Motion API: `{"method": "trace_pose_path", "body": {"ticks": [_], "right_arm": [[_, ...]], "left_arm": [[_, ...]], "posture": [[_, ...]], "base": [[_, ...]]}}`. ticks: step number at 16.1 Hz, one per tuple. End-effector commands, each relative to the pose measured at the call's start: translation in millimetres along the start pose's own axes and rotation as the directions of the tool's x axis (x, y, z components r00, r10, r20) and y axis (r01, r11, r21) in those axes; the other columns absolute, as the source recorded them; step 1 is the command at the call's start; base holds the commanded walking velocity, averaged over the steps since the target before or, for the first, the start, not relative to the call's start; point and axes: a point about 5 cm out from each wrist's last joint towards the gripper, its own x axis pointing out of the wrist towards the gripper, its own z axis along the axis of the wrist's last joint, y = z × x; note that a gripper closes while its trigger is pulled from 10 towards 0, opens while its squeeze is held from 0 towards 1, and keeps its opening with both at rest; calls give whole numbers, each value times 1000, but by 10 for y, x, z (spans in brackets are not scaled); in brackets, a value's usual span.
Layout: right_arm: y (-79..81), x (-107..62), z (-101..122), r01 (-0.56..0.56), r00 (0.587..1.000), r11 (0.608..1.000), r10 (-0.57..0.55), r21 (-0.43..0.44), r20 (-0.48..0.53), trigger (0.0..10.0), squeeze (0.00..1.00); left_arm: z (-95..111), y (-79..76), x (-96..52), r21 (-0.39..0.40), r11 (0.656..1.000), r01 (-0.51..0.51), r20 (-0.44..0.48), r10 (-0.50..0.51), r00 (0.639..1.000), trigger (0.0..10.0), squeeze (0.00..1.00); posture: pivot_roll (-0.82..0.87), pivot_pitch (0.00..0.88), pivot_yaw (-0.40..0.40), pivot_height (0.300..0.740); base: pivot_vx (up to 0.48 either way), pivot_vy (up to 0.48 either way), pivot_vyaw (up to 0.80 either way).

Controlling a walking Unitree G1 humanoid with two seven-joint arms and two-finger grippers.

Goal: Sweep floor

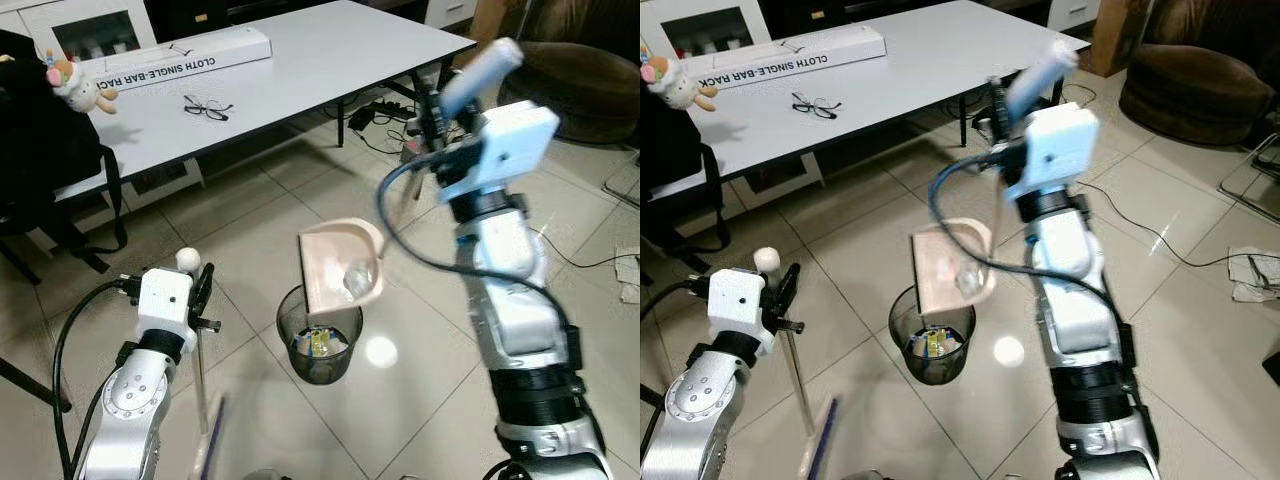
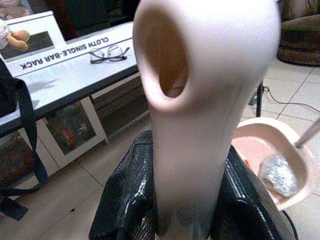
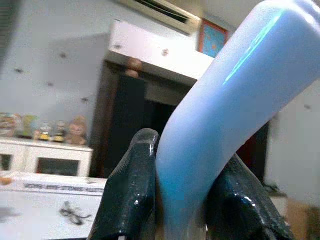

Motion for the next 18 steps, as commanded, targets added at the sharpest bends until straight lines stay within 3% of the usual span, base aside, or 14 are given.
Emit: {"method": "trace_pose_path", "body": {"ticks": [1,4,8,14,18], "right_arm": [[100,38,95,-63,994,998,65,-27,84,10000,0],[406,-47,-25,-225,967,970,234,-90,100,10000,0],[658,-173,-123,-358,922,923,373,-143,101,10000,0],[789,-283,-187,-453,870,859,484,-238,95,10000,0],[794,-279,-198,-437,878,874,466,-213,109,10000,0]], "left_arm": [[43,2,26,18,1000,-1,26,1,1000,10000,0],[37,-2,34,18,1000,2,24,-3,1000,10000,0],[28,-2,50,16,1000,10,23,-11,1000,10000,0],[23,-28,55,17,1000,22,21,-23,1000,10000,0],[20,-43,56,17,999,28,21,-29,999,10000,0]], "posture": [[-29,46,59,740],[-24,45,59,740],[-23,45,61,740],[-25,44,60,740],[-24,44,60,740]], "base": [[0,0,0],[0,0,0],[0,0,0],[0,0,0],[0,0,0]]}}
